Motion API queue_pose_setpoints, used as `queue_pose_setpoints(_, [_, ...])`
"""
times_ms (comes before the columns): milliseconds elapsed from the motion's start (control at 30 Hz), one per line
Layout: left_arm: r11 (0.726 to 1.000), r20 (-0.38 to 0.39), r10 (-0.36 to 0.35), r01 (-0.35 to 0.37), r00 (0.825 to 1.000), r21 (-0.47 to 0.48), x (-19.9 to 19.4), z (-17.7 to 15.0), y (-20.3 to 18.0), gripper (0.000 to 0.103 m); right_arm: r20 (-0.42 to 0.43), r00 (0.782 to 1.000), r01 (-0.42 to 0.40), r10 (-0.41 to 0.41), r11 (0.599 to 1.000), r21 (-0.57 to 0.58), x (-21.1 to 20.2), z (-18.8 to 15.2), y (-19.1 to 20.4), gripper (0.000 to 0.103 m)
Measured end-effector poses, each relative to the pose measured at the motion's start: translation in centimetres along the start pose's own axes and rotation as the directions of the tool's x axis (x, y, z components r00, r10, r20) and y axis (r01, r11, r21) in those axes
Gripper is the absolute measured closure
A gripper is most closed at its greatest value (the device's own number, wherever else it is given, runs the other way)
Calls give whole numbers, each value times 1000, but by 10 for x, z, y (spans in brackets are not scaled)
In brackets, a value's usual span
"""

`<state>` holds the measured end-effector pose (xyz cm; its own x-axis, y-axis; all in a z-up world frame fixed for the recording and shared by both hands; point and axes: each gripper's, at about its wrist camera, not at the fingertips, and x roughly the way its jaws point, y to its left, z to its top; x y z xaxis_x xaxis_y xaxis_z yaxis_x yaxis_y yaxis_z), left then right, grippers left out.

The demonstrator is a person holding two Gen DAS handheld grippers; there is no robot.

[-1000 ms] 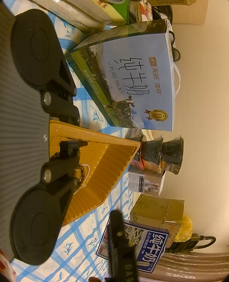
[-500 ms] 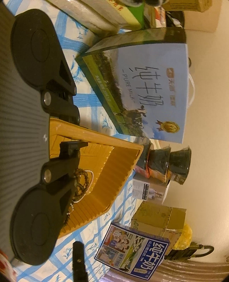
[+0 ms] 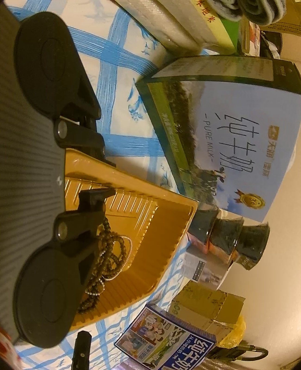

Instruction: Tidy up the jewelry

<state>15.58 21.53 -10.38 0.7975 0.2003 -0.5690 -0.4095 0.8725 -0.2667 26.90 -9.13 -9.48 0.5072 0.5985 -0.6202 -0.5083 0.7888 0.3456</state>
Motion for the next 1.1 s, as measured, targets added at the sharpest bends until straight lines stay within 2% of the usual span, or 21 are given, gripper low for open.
queue_pose_setpoints(67, [1000, -7, 3, -3, 1000, -1, 1, -1, 1, 86, -1, 1000, 2, -2, 1000, 2, 0, -1, 0, 39])
queue_pose_setpoints(100, [1000, -12, 7, -7, 1000, -4, 2, -1, 2, 80, -3, 1000, 4, -4, 1000, 3, 0, -1, 0, 39])
queue_pose_setpoints(133, [1000, -14, 14, -14, 1000, -11, 1, -2, 3, 68, -5, 1000, 8, -8, 1000, 5, 0, -2, 0, 39])
queue_pose_setpoints(167, [1000, -11, 25, -25, 1000, -19, 0, -2, 4, 65, -8, 1000, 12, -12, 1000, 7, 0, -3, 0, 39])
queue_pose_setpoints(367, [998, -12, 33, -34, 999, -58, -10, 0, 16, 57, -15, 1000, 23, -22, 999, 29, -4, -10, 0, 37])
queue_pose_setpoints(500, [997, 37, 62, -60, 997, -52, -31, 2, 15, 55, -24, 999, 31, -30, 999, 27, -10, -16, 2, 36])
queue_pose_setpoints(667, [991, 134, 117, -124, 984, 46, -72, 11, -2, 51, -16, 997, 75, -76, 997, -7, -26, -22, 7, 36])
queue_pose_setpoints(733, [987, 138, 122, -134, 983, 88, -87, 13, -11, 44, -14, 995, 101, -101, 994, -30, -34, -25, 10, 36])
queue_pose_setpoints(800, [981, 116, 134, -148, 984, 127, -100, 12, -21, 38, -13, 992, 127, -128, 991, -48, -43, -30, 14, 36])
queue_pose_setpoints(867, [976, 79, 131, -143, 988, 167, -110, 8, -34, 37, -18, 988, 153, -154, 986, -66, -52, -36, 19, 35])
queue_pose_setpoints(967, [970, 5, 108, -106, 994, 217, -121, -4, -51, 36, -15, 984, 176, -178, 981, -77, -68, -46, 26, 35])
queue_pose_setpoints(1100, [953, -54, 50, -31, 997, 301, -138, -22, -77, 35, -11, 980, 197, -198, 979, -54, -95, -61, 29, 35])
